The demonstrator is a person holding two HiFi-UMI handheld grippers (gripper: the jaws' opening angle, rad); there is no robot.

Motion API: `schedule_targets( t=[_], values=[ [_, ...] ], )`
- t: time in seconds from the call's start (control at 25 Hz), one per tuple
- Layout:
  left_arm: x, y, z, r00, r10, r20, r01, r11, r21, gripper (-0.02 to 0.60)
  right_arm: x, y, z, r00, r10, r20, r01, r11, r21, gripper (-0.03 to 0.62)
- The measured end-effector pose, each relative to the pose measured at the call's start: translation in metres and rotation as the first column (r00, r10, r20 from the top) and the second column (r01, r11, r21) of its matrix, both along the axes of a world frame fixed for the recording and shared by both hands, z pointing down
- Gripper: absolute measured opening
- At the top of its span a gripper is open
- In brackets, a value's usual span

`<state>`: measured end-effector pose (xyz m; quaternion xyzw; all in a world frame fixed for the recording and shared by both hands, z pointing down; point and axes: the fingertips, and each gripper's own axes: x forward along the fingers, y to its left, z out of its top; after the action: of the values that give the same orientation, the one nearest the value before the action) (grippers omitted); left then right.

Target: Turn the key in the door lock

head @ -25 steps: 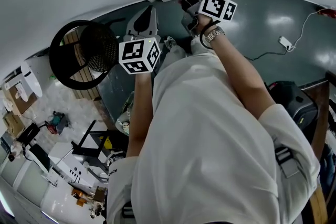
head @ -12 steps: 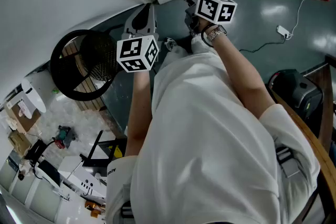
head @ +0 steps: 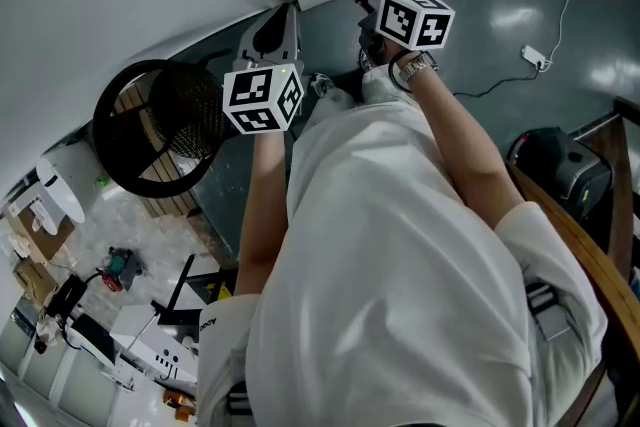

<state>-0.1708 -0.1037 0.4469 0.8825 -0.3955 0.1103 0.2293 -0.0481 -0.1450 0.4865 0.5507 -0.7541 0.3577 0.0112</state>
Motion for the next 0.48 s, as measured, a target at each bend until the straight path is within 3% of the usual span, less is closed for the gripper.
schedule_targets(
  t=[0.2,0.48],
  values=[
    [-0.002,0.002,-0.001,1.000,0.004,-0.003,-0.004,1.000,0.004,0.009,-0.005,0.006,0.002,0.995,-0.002,-0.100,0.003,1.000,0.013,0.074],
    [0.001,0.008,-0.003,1.000,-0.023,-0.002,0.023,1.000,0.015,0.009,-0.008,0.026,0.004,0.990,-0.058,-0.128,0.058,0.998,-0.004,0.091]
  ],
)
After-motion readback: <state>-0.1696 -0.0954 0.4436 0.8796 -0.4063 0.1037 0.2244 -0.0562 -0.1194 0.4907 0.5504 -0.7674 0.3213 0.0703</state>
